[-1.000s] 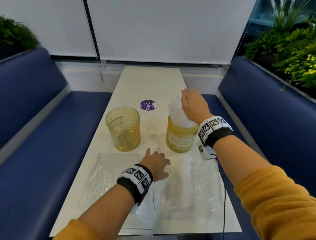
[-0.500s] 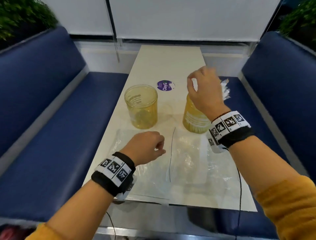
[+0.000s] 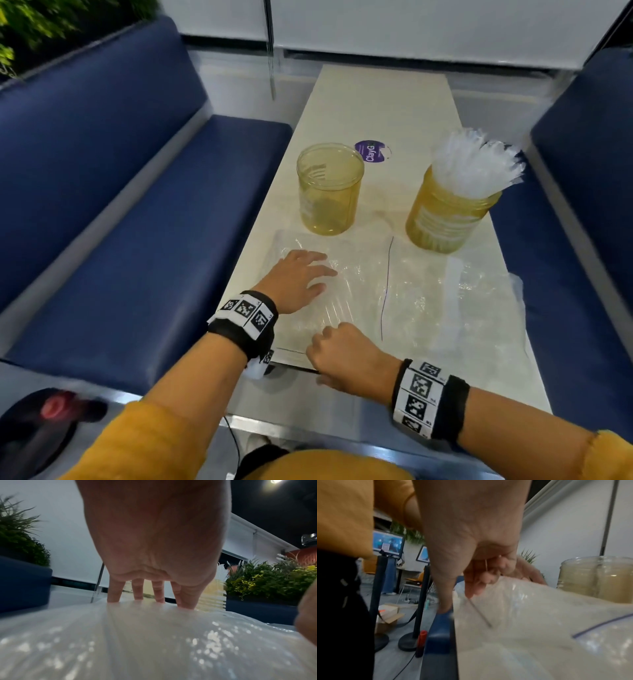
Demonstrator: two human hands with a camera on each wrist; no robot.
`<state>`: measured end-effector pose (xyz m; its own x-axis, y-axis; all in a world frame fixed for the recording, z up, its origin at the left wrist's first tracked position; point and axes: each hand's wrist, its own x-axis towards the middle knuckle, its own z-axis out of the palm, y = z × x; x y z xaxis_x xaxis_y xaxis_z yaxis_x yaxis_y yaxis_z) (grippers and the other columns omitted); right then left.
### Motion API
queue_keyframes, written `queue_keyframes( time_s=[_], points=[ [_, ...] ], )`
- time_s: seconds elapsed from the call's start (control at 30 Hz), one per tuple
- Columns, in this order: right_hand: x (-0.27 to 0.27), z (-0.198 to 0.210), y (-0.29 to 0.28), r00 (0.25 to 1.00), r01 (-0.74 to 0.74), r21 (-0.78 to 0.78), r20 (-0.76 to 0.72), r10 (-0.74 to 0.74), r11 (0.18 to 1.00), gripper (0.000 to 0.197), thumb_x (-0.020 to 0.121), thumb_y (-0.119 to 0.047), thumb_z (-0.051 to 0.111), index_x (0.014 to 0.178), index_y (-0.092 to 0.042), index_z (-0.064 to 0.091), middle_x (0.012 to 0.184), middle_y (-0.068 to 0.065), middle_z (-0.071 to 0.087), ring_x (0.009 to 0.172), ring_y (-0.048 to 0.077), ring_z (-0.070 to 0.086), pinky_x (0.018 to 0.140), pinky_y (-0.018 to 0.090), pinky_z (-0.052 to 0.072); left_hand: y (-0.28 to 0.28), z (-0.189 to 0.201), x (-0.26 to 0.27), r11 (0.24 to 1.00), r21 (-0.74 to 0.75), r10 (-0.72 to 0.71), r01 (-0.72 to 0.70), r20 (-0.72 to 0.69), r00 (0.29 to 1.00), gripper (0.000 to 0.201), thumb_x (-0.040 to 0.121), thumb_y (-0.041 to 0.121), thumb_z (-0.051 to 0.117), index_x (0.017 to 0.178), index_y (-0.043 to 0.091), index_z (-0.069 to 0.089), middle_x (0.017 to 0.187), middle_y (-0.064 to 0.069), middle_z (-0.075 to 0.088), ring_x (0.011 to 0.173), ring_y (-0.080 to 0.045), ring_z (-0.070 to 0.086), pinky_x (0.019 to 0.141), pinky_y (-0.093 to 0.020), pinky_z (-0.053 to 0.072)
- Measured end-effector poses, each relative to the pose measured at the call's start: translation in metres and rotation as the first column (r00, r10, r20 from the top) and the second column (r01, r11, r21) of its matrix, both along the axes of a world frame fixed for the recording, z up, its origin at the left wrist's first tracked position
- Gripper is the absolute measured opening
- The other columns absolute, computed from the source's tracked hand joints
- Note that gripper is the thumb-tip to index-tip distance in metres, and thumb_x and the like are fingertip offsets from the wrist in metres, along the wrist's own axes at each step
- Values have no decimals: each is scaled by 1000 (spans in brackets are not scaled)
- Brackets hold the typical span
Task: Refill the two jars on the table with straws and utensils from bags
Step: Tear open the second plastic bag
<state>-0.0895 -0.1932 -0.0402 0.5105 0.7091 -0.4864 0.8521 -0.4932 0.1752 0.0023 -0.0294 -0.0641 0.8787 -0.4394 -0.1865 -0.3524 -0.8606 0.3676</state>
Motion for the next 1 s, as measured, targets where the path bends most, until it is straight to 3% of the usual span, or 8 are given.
queue_keyframes(
  time_s=[0.07, 0.13, 0.27, 0.37, 0.43, 0.57, 0.63, 1.0],
  points=[
    [-2, -14, 2, 999, 35, 14, 26, -35, 999, 36, 35, -20, 92, 58, -18, 64, 57, 0, 59, 45, 18, 57, 44, 22, 28, 0, -1, 1, 1000, -6, -4, 5, 10, 1000, 41, 104, 34, 48, 144, 39, 50, 161, 7, 31, 146, -27, 22, 121, -47, 25],
    [0, -23, 3, 998, 15, 76, 62, -19, 997, 37, 28, -14, 90, 51, -19, 62, 51, -1, 55, 39, 17, 53, 43, 20, 25, 1, -2, 0, 1000, -10, -5, 5, 8, 1000, 41, 104, 34, 47, 144, 38, 50, 161, 6, 31, 146, -27, 22, 120, -48, 25],
    [4, 1, 11, 997, 67, 105, 35, -71, 992, 32, 41, -10, 88, 52, -19, 59, 53, -1, 58, 41, 20, 57, 45, 23, 21, 4, 6, -2, 999, -48, -4, 1, -58, 998, 39, 103, 34, 49, 142, 35, 53, 162, 5, 31, 148, -26, 24, 121, -51, 23],
    [14, 29, 12, 989, 141, 71, 34, -144, 987, 13, 82, 1, 65, 83, -12, 66, 88, 7, 69, 80, 30, 68, 55, 31, 27, 8, 30, -6, 992, -125, 0, -6, -42, 999, 32, 102, 35, 53, 132, 30, 62, 149, 4, 47, 136, -19, 44, 115, -45, 34],
    [21, 46, 6, 973, 180, 153, 120, -199, 972, 13, 92, -3, 58, 95, -13, 65, 97, 6, 68, 90, 31, 67, 58, 33, 30, 9, 54, -12, 986, -166, -14, 25, 66, 998, 23, 100, 35, 55, 118, 27, 68, 126, 8, 60, 116, -14, 57, 102, -40, 46],
    [41, 87, -5, 895, 176, 415, 310, -320, 893, 22, 75, -12, 81, 87, -19, 64, 73, -3, 65, 60, 24, 66, 45, 23, 10, 9, 105, -27, 981, -185, 4, 53, 291, 957, 15, 99, 32, 56, 102, 25, 68, 103, 11, 65, 95, -13, 60, 82, -33, 50],
    [53, 106, -9, 833, 114, 543, 404, -378, 832, 26, 70, -17, 87, 86, -19, 66, 66, -3, 62, 51, 25, 61, 44, 22, 14, 8, 124, -29, 982, -181, 16, 60, 391, 920, 14, 98, 27, 54, 100, 23, 67, 100, 9, 65, 92, -15, 59, 78, -35, 50],
    [94, 139, -25, 725, 53, 749, 426, -541, 660, 15, 80, -33, 81, 80, -21, 72, 79, 0, 58, 78, 28, 56, 61, 33, 32, -1, 177, -5, 996, -51, 84, -70, 387, 918, 25, 100, 41, 54, 95, 23, 71, 92, 5, 69, 77, -19, 60, 63, -31, 46]
  ],
)
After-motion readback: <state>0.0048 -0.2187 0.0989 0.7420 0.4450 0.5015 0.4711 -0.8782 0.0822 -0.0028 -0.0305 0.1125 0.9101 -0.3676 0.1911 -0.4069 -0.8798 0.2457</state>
